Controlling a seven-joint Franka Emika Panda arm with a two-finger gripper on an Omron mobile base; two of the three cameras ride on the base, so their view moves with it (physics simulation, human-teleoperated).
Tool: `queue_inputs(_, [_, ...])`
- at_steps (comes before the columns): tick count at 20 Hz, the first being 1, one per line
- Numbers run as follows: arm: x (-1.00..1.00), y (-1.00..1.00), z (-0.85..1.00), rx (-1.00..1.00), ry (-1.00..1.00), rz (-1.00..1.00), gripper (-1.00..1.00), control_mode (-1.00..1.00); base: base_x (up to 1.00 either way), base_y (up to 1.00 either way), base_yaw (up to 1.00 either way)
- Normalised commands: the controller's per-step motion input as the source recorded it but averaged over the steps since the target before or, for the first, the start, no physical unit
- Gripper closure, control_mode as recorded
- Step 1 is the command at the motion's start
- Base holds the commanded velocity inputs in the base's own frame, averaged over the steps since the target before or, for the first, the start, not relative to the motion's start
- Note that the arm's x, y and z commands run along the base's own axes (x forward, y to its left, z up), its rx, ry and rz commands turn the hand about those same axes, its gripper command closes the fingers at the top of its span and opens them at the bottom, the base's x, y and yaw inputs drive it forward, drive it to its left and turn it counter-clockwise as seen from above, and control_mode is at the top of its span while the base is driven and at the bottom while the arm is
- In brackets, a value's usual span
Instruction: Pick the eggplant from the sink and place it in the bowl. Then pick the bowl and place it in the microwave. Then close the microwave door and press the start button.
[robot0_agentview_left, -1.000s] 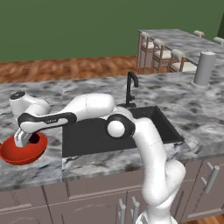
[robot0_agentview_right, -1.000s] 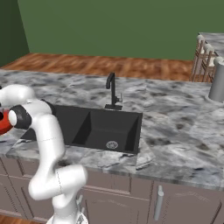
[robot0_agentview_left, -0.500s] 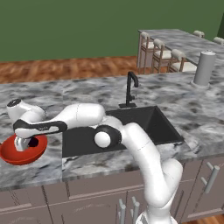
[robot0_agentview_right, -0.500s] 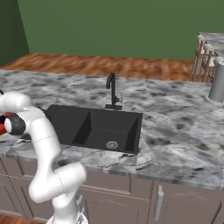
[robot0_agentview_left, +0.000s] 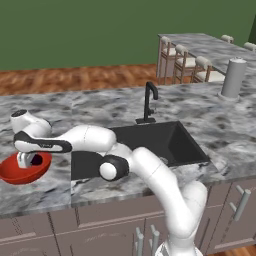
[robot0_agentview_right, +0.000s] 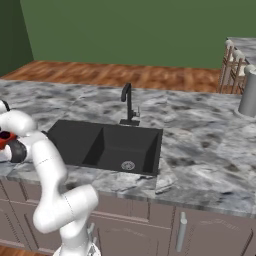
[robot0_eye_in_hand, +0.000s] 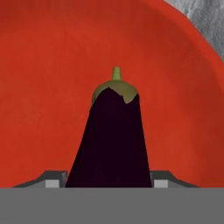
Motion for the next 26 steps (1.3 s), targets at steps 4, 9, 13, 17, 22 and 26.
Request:
queue_inputs(4, [-0.17, 0.00, 0.15, 0.02, 0.00, 0.00, -1.00, -1.00, 0.00, 0.00, 0.00])
queue_inputs(9, [-0.56, -0.04, 0.26, 0.02, 0.00, 0.00, -1.00, -1.00, 0.00, 0.00, 0.00])
queue_inputs(13, [-0.66, -0.10, 0.21, 0.01, -0.01, 0.00, -1.00, -1.00, 0.00, 0.00, 0.00])
queue_inputs(17, [-0.99, -0.37, 0.16, 0.01, -0.04, 0.05, -1.00, -1.00, 0.00, 0.00, 0.00])
queue_inputs(22, [-0.91, -0.39, -0.14, 0.00, -0.01, 0.08, -1.00, -1.00, 0.00, 0.00, 0.00])
queue_inputs(26, [-0.21, -0.28, -0.43, 0.00, 0.00, 0.10, -1.00, -1.00, 0.00, 0.00, 0.00])
